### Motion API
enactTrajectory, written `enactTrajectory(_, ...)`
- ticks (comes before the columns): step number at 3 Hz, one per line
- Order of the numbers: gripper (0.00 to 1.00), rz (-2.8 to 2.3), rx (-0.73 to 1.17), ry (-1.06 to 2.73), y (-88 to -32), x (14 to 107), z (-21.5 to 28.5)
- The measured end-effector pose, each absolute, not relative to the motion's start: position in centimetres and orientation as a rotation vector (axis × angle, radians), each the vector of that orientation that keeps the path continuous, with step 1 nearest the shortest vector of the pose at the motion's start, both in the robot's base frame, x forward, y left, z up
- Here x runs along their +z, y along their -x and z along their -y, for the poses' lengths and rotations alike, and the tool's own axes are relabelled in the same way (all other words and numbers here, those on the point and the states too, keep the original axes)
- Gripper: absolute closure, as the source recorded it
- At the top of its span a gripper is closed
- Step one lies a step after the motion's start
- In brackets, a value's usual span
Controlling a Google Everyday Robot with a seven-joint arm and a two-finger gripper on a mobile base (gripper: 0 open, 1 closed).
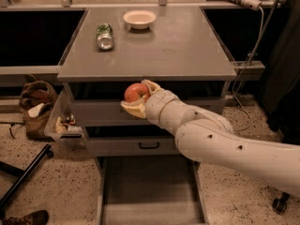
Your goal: Pick apple from bottom drawer and place on counter
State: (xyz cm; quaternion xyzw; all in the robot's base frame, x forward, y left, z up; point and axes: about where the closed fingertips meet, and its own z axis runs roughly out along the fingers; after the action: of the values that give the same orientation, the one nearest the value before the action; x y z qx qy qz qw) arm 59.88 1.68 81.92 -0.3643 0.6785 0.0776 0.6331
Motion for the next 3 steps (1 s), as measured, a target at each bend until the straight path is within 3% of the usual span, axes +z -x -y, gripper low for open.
enactTrajectory(2, 1.00, -1.528, 0.157, 0.825, -60.6, 84.1, -1.5)
enactTrajectory(3, 1.00, -1.470, 0.155, 0.786, -62.6, 89.4, -1.3)
